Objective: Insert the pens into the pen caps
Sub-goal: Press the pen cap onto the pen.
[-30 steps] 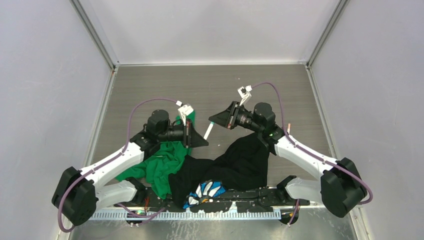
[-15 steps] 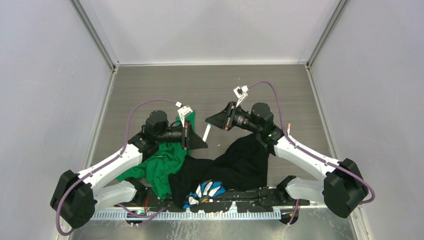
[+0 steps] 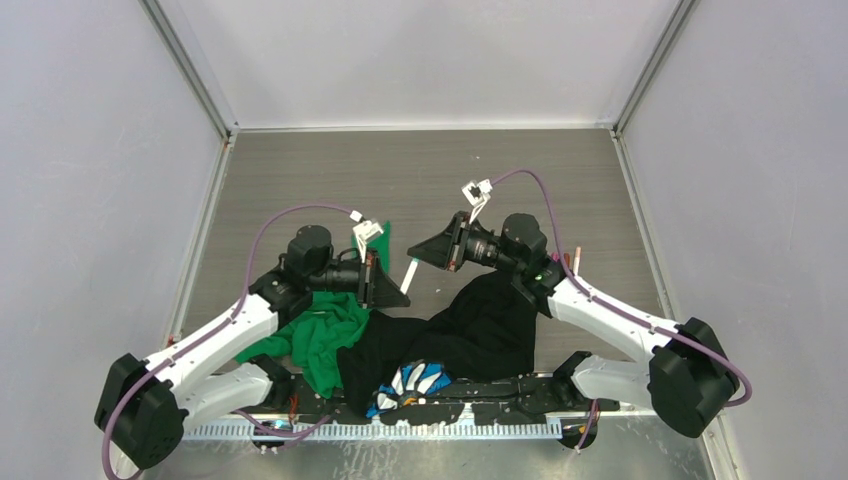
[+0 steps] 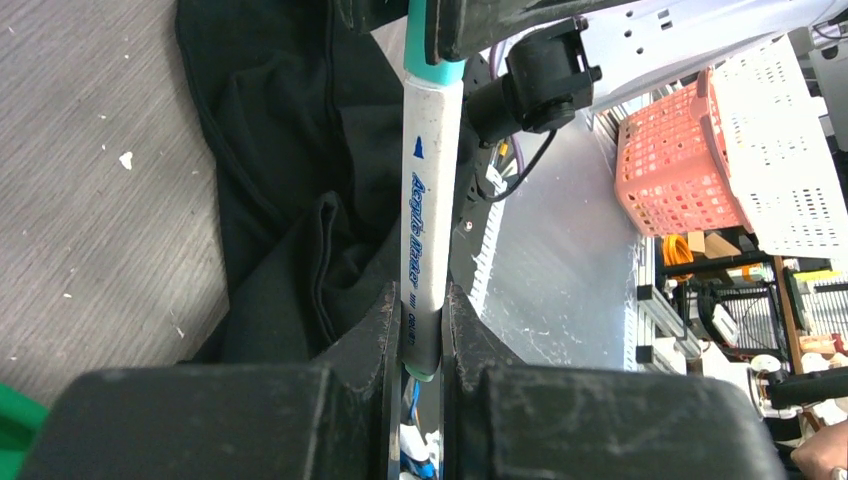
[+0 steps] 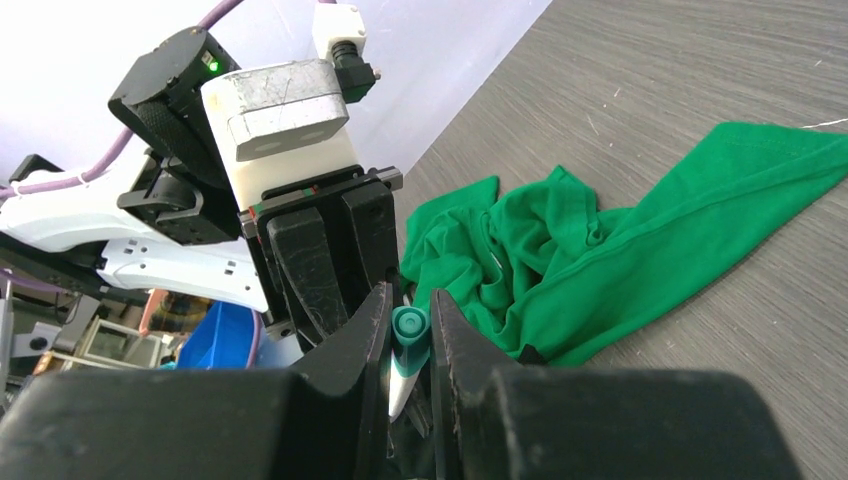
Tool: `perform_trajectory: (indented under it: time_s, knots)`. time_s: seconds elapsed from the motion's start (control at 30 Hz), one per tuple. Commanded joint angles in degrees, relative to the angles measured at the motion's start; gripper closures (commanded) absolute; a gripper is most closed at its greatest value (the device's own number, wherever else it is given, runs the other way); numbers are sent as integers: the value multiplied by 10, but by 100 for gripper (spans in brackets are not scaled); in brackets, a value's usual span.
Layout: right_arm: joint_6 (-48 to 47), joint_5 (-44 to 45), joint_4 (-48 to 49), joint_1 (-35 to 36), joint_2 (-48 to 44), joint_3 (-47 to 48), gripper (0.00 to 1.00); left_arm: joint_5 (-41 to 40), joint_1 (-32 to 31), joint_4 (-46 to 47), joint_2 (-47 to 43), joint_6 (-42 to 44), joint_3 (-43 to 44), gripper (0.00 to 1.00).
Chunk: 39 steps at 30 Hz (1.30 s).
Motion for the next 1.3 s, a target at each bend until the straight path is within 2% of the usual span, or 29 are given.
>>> perform_trajectory:
  time_s: [0.0,0.2,0.33,0.47,0.7,0.8,0.87,1.0,1.27]
  knots:
    - [-20,-246,-194,89,19,-49,99,-134,31,233,-38,-2,62,100]
    - [5,-213,-177,99,19,-54,99,-159,34,279,-33,-15,56,100]
    - [63,-211,-104,110,29,-78,99,-159,35,295,-23,-20,57,100]
    - [56,-219,-119,120,36,-73,99,-158,41,300,-21,-20,61,100]
    - [18,-247,-158,135,28,-77,99,-118,90,387,5,-104,56,100]
    - [11,-260,-176,135,30,-82,99,-117,92,380,2,-99,61,100]
    - [40,-272,-136,135,37,-93,99,-117,92,359,-2,-82,68,100]
    - [54,-279,-142,140,58,-87,99,-125,90,311,-9,-32,80,100]
    - [44,-308,-192,166,76,-67,99,-146,91,258,-18,16,101,100]
